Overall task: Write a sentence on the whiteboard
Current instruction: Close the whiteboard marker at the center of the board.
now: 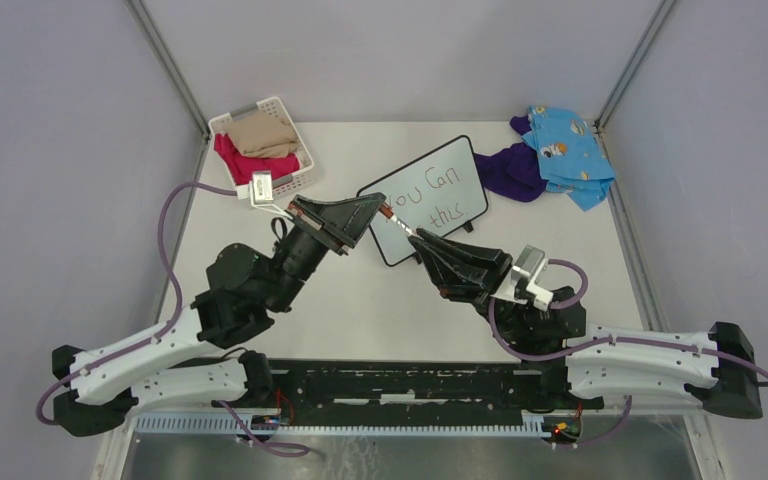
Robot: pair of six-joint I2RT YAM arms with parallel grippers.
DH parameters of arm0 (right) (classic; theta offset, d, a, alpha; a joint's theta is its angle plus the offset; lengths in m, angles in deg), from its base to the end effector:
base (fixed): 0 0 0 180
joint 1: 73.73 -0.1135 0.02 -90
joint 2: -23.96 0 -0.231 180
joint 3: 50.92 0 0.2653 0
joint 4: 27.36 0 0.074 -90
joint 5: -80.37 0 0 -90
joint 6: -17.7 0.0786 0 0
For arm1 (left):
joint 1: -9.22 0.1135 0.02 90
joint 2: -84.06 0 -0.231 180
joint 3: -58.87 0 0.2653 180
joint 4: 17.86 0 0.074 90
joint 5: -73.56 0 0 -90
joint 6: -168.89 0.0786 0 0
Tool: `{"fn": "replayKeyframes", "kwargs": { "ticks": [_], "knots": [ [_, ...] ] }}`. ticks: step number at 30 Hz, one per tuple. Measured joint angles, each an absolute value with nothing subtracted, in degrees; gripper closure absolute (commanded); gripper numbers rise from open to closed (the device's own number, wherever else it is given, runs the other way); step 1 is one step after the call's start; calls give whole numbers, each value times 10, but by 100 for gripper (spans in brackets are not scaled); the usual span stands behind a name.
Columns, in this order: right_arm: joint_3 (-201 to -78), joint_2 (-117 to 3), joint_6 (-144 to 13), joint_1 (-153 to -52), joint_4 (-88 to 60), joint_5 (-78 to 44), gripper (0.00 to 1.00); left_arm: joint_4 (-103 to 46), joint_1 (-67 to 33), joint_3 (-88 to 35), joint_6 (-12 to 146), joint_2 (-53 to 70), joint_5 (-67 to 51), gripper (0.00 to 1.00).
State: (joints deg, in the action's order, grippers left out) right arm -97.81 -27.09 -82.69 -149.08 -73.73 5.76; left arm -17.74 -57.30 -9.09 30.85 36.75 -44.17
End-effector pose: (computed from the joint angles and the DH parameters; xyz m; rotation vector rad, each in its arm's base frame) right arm 0.0835 0.2369 0.3745 -0.3943 0.8117 0.9478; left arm 0.1315 -0.2109 0.4278 -0.2515 1.3655 -1.4192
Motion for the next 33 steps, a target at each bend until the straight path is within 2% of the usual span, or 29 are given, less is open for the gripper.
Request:
{"fn": "replayKeyframes", "kwargs": {
  "ticks": [15, 33],
  "knots": [
    [-978, -272, -844, -1491, -754, 97, 100, -55, -558, -54, 235, 321, -426, 97],
    [-978, -264, -851, -1491, -708, 75, 100, -193, -567, -50, 267, 387, -428, 46]
  ]
}}
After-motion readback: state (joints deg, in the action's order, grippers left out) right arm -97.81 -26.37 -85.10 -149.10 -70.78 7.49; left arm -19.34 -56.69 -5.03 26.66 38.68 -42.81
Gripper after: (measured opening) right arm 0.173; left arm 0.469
